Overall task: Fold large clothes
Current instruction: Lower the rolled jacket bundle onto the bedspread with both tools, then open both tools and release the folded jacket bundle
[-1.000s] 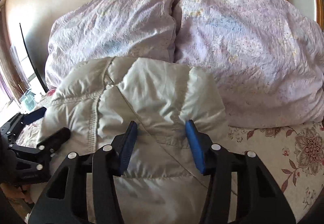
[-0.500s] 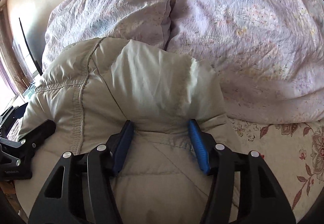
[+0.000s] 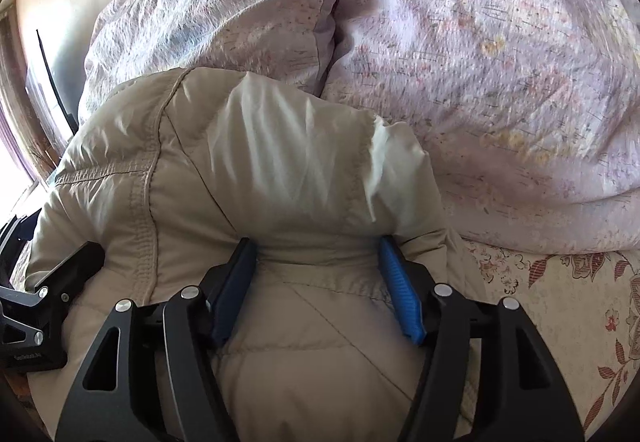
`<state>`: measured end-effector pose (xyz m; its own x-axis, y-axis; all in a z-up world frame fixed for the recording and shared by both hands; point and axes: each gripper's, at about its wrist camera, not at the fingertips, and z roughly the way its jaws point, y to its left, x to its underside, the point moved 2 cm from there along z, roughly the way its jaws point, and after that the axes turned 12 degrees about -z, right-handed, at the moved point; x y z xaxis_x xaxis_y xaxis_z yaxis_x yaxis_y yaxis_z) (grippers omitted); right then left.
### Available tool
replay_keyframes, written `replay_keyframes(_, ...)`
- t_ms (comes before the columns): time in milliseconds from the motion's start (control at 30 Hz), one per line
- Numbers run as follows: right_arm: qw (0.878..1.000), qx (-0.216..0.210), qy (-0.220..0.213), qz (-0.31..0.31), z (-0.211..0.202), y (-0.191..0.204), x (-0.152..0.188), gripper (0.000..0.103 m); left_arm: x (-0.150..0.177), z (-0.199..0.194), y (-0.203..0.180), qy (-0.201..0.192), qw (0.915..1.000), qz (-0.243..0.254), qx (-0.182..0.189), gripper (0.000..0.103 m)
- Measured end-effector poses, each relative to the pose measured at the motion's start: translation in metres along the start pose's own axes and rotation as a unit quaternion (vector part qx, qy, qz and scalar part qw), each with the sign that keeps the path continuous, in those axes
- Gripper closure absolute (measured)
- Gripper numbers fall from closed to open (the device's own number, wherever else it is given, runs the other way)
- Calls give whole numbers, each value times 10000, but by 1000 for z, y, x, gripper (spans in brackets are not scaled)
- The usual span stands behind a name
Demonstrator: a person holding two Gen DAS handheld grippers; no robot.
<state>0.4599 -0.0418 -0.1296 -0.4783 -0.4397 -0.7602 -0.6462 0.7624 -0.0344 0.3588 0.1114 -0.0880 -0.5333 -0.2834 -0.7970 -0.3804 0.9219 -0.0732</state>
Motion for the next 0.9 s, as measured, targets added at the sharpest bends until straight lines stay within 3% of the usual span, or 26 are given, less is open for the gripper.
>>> replay_keyframes(100, 9996, 245, -115, -119, -17, 5, -2, 39, -9, -14, 4, -54, 9999, 94, -51, 2)
replay_keyframes(167, 9997, 139, -176, 60, -17, -2, 4, 38, -20, -19, 10, -260, 9993, 103, -250, 2)
replay_keyframes(267, 9991, 3, -263, 325, -10, -10, 10, 37, -28, -8, 18, 22, 9999, -76, -122, 2)
replay_keyframes(367, 9990, -49, -246, 369, -4, -11, 10, 36, -23, 3, 15, 151, 9998, -84, -18, 2)
replay_keyframes(533, 9986, 24, -253, 472, 3, -13, 10, 33, -15, 13, 11, 18, 9999, -101, -53, 2)
replay_keyframes(600, 9987, 188, -161, 451, -8, -9, 8, 33, -15, 5, 11, 10, 10000, 11, -72, 2)
replay_keyframes(767, 9985, 17, -322, 444, -51, 3, 22, 33, -6, -33, 19, -179, 9996, 203, -54, 2)
replay_keyframes(900, 9981, 19, -59, 607, -34, -2, 36, 27, -2, -18, 15, -12, 9999, 141, 7, 2)
